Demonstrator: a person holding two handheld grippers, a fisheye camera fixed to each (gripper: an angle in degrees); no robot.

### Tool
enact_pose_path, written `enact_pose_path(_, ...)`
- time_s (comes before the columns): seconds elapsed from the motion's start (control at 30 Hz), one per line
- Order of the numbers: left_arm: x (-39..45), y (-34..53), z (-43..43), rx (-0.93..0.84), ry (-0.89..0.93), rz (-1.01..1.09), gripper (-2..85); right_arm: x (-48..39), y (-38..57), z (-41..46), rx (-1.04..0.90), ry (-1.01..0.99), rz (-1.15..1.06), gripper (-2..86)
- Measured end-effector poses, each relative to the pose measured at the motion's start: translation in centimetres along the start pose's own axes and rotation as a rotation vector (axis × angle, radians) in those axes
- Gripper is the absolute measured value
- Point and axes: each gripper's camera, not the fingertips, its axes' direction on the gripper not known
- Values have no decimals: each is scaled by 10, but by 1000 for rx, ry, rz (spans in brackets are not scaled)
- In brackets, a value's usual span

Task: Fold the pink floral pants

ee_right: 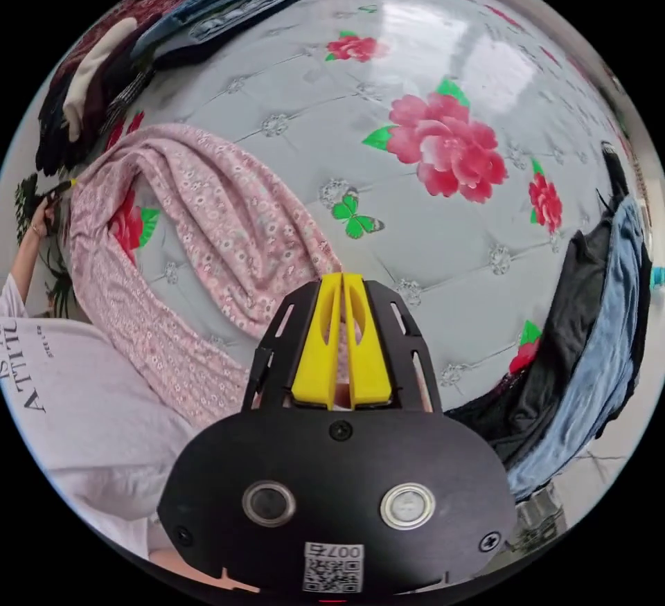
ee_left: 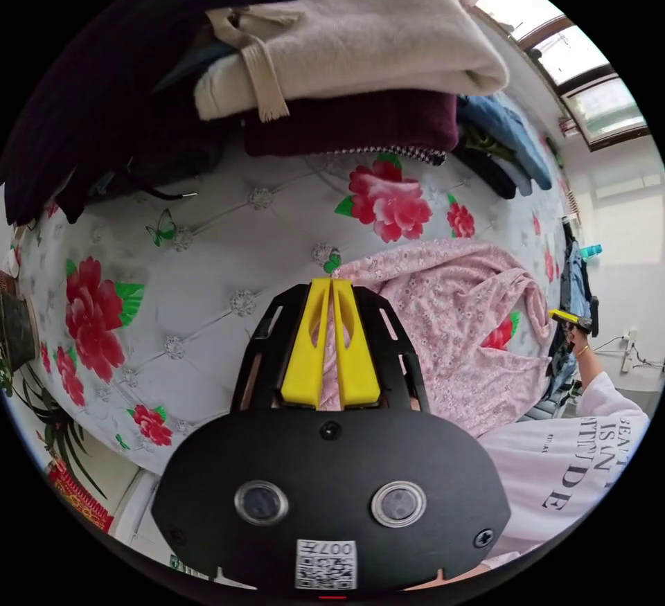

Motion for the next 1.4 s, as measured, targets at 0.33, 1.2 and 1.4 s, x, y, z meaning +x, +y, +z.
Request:
enact_pose_path(0.33,-31,47,-124,303,146,81,-10,1,64,-198,586,103,69,-3)
enact_pose_path(1.2,-86,92,-157,417,484,50,-10,-49,162,-256,715,145,-19,-2)
enact_pose_path(1.4,-86,193,-137,334,365,87,-10,-74,257,-154,461,147,27,-3)
